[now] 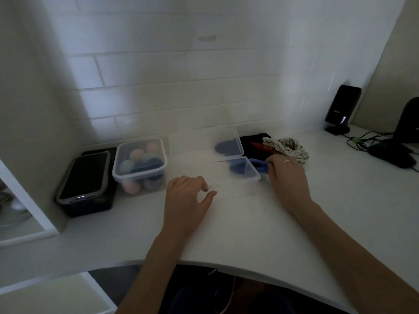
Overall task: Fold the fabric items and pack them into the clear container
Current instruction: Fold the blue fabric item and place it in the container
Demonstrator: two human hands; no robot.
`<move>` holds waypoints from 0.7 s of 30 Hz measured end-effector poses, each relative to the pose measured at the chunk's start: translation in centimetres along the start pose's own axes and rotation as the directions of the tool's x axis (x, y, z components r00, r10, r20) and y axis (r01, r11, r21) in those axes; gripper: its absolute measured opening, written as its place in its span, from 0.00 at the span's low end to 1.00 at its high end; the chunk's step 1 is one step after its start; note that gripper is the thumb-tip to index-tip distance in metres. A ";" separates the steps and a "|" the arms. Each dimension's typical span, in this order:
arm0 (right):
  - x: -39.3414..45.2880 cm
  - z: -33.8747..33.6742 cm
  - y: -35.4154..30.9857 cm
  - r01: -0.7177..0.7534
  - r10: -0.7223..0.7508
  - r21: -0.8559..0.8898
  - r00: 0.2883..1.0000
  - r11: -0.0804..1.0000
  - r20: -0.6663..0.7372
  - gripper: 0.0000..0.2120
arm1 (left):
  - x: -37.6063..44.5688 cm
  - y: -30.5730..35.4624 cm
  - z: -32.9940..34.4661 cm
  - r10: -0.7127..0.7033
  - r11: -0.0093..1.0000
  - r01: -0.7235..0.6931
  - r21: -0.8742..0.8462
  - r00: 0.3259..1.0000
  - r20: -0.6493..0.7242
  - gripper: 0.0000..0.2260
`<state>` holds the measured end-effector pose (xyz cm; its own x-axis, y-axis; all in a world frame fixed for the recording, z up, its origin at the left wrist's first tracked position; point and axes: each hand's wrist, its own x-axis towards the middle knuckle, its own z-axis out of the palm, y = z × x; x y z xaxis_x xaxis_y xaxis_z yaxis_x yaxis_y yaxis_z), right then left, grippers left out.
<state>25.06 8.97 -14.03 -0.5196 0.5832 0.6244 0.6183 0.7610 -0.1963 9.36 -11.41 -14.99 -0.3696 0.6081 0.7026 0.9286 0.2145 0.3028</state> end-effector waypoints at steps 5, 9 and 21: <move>0.3 -4.9 -3.2 0.215 -0.094 0.440 0.955 0.872 -0.280 0.11 | 0.0 0.1 -0.2 0.000 1.000 0.001 -0.029 1.000 0.007 0.09; 1.8 -5.9 -3.2 0.129 0.004 0.476 0.963 0.870 -0.268 0.12 | 0.1 0.3 -0.4 -0.003 0.999 0.004 -0.042 1.000 0.011 0.08; 7.7 -4.6 -8.9 0.094 -0.159 0.687 0.987 0.721 0.031 0.10 | 0.2 1.5 -1.4 0.166 0.978 -0.145 -0.149 0.976 0.139 0.12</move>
<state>18.27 5.42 -4.04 -0.6294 0.4635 0.6237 -0.0081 0.7987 -0.6017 10.65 -12.04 -13.46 -0.2022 0.7358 0.6463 0.9570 0.0082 0.2901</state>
